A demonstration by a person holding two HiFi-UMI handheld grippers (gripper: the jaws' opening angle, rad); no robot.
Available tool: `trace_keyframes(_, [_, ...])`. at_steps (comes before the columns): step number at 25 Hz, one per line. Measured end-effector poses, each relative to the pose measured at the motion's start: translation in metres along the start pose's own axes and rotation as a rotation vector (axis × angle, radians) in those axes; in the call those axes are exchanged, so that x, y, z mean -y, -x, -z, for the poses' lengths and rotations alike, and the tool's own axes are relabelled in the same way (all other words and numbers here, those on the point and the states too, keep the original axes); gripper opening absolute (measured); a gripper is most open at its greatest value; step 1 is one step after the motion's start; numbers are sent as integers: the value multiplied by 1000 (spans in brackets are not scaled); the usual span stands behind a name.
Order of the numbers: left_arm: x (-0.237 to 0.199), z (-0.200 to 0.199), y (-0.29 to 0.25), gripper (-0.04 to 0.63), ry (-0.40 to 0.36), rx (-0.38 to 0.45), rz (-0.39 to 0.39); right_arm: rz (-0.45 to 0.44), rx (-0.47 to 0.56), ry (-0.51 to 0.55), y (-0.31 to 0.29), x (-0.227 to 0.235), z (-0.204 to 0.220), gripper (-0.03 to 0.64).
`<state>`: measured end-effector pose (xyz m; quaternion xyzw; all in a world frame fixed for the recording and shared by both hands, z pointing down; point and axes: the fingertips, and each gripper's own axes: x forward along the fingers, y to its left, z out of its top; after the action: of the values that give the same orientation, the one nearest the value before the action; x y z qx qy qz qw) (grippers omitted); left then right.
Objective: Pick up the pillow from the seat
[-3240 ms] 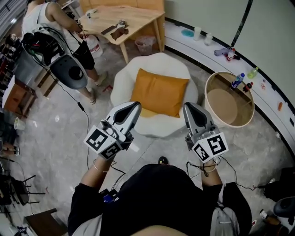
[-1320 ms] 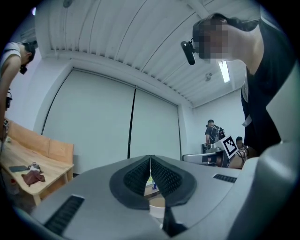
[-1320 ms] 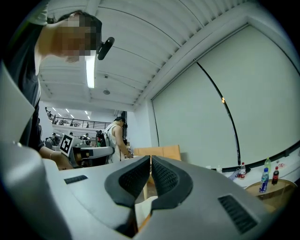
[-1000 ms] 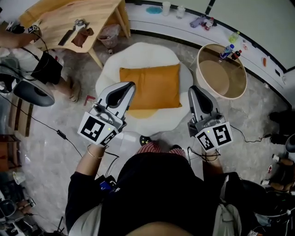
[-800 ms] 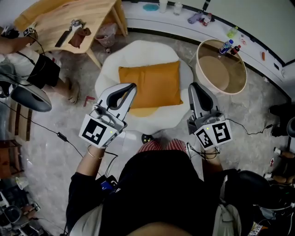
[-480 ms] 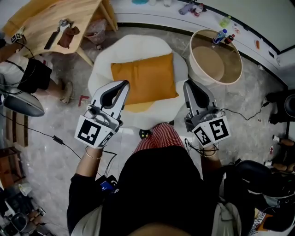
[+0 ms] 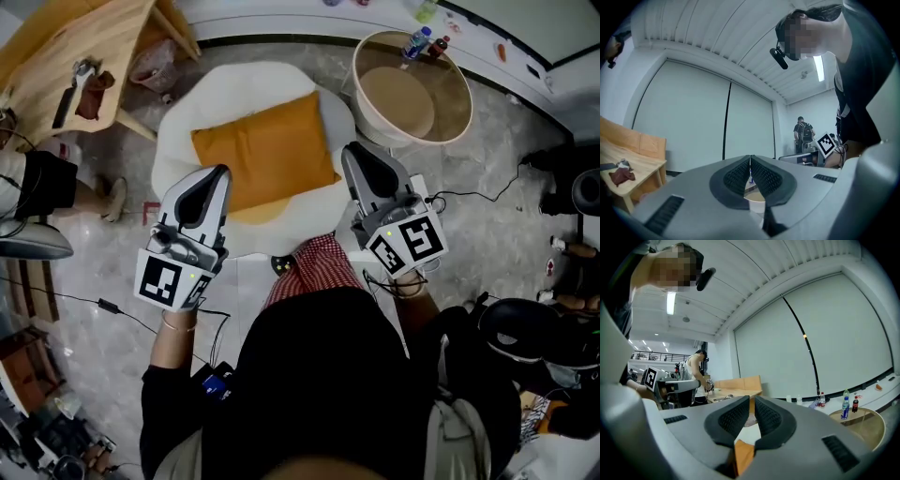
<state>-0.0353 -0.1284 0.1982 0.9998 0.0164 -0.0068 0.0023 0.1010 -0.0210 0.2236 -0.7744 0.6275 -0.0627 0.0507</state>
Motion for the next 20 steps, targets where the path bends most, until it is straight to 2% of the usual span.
trace_keyframes(4, [4,9,-17,11,25,-14,-1,25,-30,3,0,24,12,31])
trace_keyframes(9, [-7,20,-32,11,43,-10,-43,35,-76,-5,-13,47,38,69])
trace_keyframes(14, [-12,33,-46,11,16,-29,-65,38,-126,-5,-28,70,66,79])
trace_keyframes(20, [-19,52,-56,11,20,-55,-77,34,-190,-13,-51,88,103,98])
